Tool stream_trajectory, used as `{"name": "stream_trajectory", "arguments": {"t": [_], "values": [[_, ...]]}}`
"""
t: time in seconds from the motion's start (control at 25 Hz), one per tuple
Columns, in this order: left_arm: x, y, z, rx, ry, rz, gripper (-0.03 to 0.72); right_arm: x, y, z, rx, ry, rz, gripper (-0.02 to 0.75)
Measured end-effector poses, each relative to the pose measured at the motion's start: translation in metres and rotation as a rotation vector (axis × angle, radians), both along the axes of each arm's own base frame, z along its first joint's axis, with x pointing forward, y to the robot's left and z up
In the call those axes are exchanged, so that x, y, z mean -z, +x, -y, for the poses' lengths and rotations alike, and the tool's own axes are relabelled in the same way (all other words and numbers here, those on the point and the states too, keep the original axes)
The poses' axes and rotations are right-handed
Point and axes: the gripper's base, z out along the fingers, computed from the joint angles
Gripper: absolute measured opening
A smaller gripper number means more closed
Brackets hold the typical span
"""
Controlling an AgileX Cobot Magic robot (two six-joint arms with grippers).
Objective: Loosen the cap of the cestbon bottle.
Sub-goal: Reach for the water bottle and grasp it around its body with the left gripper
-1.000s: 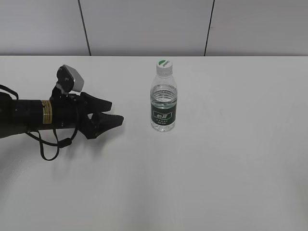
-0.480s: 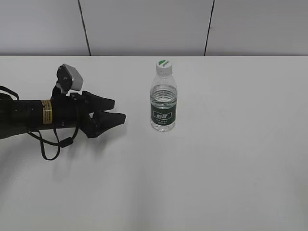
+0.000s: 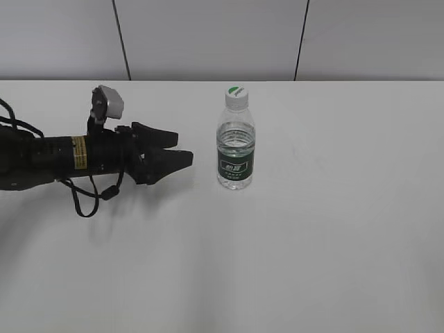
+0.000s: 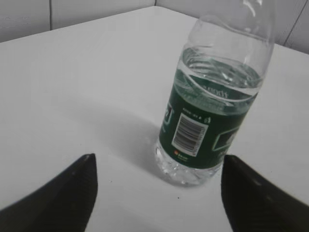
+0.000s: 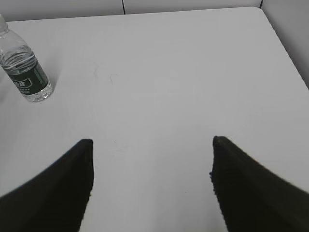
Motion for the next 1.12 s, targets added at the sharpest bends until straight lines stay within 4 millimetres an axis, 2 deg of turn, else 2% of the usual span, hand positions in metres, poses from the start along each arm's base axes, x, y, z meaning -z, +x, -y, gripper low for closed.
{"name": "stream_trajectory", "arguments": {"t": [0.24, 0.4, 0.72, 1.12], "values": [[0.005, 0.008, 0.011, 0.104, -0.027, -0.041, 0.614, 0.000, 0.000, 0.000, 0.000, 0.000, 0.000, 0.576], [0.009, 0.008, 0.027, 0.163, -0.002, -0.039, 0.638, 0.000, 0.000, 0.000, 0.000, 0.000, 0.000, 0.576], [0.014, 0.004, 0.053, 0.190, 0.032, -0.041, 0.673, 0.000, 0.000, 0.000, 0.000, 0.000, 0.000, 0.576], [0.014, 0.020, 0.078, 0.187, 0.037, 0.016, 0.676, 0.000, 0.000, 0.000, 0.000, 0.000, 0.000, 0.576]]}}
